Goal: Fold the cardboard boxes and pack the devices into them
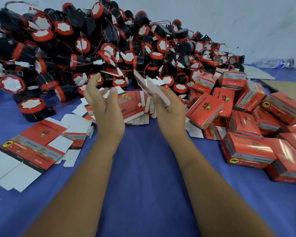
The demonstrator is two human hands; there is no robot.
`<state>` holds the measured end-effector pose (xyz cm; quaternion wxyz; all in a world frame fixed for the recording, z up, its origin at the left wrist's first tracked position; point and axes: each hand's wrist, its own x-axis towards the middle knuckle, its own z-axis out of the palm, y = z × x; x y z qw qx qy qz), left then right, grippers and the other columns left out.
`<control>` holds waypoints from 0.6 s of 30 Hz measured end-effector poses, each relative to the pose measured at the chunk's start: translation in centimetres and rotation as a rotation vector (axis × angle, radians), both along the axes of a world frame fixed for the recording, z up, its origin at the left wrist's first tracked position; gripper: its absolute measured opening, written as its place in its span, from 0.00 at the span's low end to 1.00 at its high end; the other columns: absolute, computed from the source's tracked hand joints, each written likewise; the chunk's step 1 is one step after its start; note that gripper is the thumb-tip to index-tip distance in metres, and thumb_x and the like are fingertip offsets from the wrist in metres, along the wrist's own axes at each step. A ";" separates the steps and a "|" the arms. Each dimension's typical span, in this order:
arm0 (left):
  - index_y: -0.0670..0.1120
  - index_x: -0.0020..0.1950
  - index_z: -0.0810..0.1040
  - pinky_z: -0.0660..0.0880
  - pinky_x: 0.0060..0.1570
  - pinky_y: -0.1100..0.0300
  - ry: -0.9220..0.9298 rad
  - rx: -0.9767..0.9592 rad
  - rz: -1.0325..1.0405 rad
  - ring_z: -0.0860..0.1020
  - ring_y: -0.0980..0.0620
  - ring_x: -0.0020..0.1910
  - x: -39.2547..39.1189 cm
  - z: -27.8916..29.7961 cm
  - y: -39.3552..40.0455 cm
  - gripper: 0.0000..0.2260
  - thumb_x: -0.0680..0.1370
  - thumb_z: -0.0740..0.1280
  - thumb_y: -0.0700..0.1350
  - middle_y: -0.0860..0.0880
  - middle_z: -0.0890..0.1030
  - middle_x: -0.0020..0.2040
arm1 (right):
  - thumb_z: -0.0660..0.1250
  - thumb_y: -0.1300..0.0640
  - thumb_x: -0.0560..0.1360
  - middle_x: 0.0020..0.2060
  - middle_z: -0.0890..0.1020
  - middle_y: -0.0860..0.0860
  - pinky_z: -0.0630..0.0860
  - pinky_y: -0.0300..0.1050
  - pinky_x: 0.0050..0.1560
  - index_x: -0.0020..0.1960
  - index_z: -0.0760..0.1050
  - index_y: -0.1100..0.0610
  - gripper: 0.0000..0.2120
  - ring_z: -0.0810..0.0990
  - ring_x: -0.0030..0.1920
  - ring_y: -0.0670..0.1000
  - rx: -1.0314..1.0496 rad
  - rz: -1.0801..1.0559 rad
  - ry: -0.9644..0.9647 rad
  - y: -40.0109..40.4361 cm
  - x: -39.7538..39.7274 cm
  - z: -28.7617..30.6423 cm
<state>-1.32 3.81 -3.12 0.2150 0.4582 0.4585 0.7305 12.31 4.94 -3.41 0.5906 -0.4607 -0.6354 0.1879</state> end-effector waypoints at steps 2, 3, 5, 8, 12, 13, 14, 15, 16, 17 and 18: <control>0.59 0.63 0.69 0.75 0.65 0.52 -0.165 -0.162 -0.148 0.75 0.56 0.63 -0.6 0.0 0.5 0.12 0.80 0.57 0.51 0.57 0.73 0.63 | 0.63 0.58 0.82 0.50 0.83 0.40 0.77 0.35 0.52 0.65 0.77 0.54 0.13 0.81 0.53 0.40 -0.064 0.042 0.320 -0.1 -0.5 0.6; 0.58 0.62 0.71 0.76 0.62 0.52 -0.208 -0.220 -0.195 0.78 0.58 0.59 -0.7 0.0 0.7 0.10 0.81 0.58 0.50 0.57 0.75 0.59 | 0.63 0.58 0.82 0.49 0.83 0.39 0.77 0.32 0.50 0.63 0.77 0.54 0.11 0.82 0.52 0.38 -0.077 0.074 0.477 0.0 -0.8 0.8; 0.59 0.62 0.72 0.77 0.56 0.58 -0.209 -0.294 -0.243 0.80 0.64 0.52 -0.7 -0.2 1.0 0.11 0.81 0.62 0.49 0.57 0.77 0.57 | 0.64 0.60 0.81 0.45 0.84 0.37 0.77 0.30 0.46 0.58 0.77 0.51 0.08 0.82 0.50 0.37 -0.068 0.081 0.699 0.2 -0.8 1.4; 0.60 0.64 0.71 0.75 0.58 0.59 -0.164 -0.367 -0.311 0.79 0.59 0.57 -0.7 -0.8 1.5 0.19 0.73 0.66 0.54 0.53 0.78 0.64 | 0.65 0.60 0.81 0.45 0.85 0.40 0.80 0.36 0.46 0.56 0.76 0.49 0.08 0.83 0.50 0.40 -0.055 -0.005 0.858 0.3 -0.1 2.1; 0.54 0.64 0.76 0.81 0.54 0.57 -0.201 -0.378 -0.411 0.84 0.55 0.52 -0.5 -0.8 1.7 0.12 0.81 0.65 0.50 0.51 0.84 0.56 | 0.67 0.58 0.80 0.52 0.84 0.51 0.84 0.50 0.46 0.61 0.74 0.53 0.10 0.85 0.51 0.51 -0.172 -0.072 1.024 1.1 1.3 2.3; 0.52 0.62 0.77 0.82 0.50 0.55 -0.230 -0.373 -0.459 0.85 0.53 0.50 -0.4 -0.7 1.6 0.10 0.82 0.63 0.51 0.51 0.86 0.52 | 0.67 0.59 0.79 0.52 0.84 0.52 0.83 0.49 0.44 0.61 0.73 0.53 0.11 0.85 0.50 0.51 -0.215 -0.040 1.015 1.1 1.4 2.2; 0.50 0.59 0.78 0.83 0.47 0.54 -0.281 -0.370 -0.510 0.85 0.51 0.48 -0.3 -0.6 1.6 0.10 0.83 0.62 0.51 0.51 0.87 0.48 | 0.67 0.59 0.79 0.53 0.83 0.53 0.83 0.49 0.44 0.62 0.72 0.52 0.13 0.85 0.50 0.51 -0.264 -0.005 0.980 1.2 1.4 2.1; 0.50 0.57 0.78 0.83 0.44 0.52 -0.346 -0.371 -0.548 0.86 0.49 0.46 -0.2 -0.5 1.5 0.10 0.83 0.60 0.51 0.51 0.87 0.46 | 0.68 0.60 0.79 0.55 0.81 0.53 0.83 0.48 0.46 0.64 0.71 0.52 0.16 0.85 0.50 0.50 -0.316 0.018 0.923 1.1 1.2 1.9; 0.49 0.56 0.78 0.83 0.43 0.50 -0.395 -0.371 -0.563 0.86 0.49 0.44 -0.2 -0.5 1.5 0.09 0.83 0.60 0.50 0.51 0.87 0.45 | 0.68 0.59 0.78 0.58 0.79 0.53 0.82 0.46 0.47 0.68 0.68 0.51 0.20 0.84 0.50 0.48 -0.360 0.003 0.828 1.1 1.0 1.6; 0.48 0.56 0.78 0.83 0.42 0.48 -0.408 -0.370 -0.548 0.86 0.50 0.43 -0.3 -0.5 1.5 0.08 0.83 0.61 0.48 0.51 0.87 0.43 | 0.69 0.58 0.77 0.62 0.75 0.52 0.80 0.42 0.50 0.71 0.64 0.50 0.26 0.82 0.53 0.45 -0.375 -0.061 0.686 1.1 0.8 1.4; 0.47 0.56 0.78 0.83 0.41 0.48 -0.396 -0.377 -0.507 0.85 0.50 0.41 -0.3 -0.5 1.4 0.07 0.83 0.62 0.46 0.51 0.86 0.41 | 0.71 0.57 0.76 0.67 0.70 0.51 0.76 0.41 0.56 0.75 0.60 0.50 0.32 0.77 0.59 0.44 -0.355 -0.158 0.495 1.1 0.6 1.1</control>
